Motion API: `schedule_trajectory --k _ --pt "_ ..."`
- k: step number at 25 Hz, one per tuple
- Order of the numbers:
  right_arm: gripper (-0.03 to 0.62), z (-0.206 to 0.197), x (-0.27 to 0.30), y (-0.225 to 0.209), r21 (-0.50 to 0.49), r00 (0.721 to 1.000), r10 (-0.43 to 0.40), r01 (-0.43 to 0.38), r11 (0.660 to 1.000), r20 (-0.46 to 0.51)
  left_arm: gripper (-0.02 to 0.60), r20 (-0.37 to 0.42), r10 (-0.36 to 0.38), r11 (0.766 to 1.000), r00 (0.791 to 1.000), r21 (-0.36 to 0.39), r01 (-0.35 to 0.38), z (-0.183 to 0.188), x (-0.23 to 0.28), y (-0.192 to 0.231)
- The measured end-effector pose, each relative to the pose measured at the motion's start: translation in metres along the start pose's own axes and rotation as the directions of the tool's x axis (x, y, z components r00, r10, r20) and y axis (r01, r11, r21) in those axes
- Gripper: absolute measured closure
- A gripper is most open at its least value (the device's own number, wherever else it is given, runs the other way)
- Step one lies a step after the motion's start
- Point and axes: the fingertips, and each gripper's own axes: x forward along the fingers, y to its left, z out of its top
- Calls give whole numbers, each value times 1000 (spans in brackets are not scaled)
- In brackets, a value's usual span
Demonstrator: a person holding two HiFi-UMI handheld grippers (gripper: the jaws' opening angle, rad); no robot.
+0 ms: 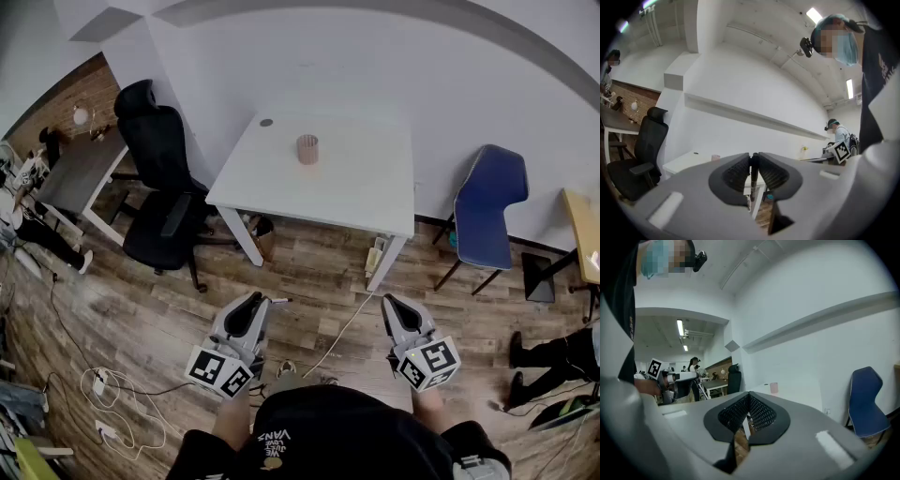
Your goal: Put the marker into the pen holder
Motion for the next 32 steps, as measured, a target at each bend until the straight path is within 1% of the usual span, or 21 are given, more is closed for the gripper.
schedule_trajectory --k 8,13,18,23,28,32 --pt "589 -1 12 -9 55 1000 -6 6 998 9 463 -19 15 1000 1000 -17 -16 -8 6 15" --pt "589 -4 33 -17 77 1000 -13 13 997 4 463 -22 1 999 1000 -33 -2 -14 23 34" --pt "589 -2 66 -23 90 999 -48 48 995 -5 463 -19 -30 998 999 -50 29 -12 51 67" --pt "589 6 108 -32 93 996 -88 87 992 1 463 -15 -66 997 998 -46 65 -5 82 106" --pt "589 16 152 -26 97 994 -113 113 989 -3 463 -19 -94 995 995 -46 93 -1 99 148" --pt "589 19 186 -24 101 991 -132 131 986 5 463 -18 -101 994 995 -49 100 10 113 183"
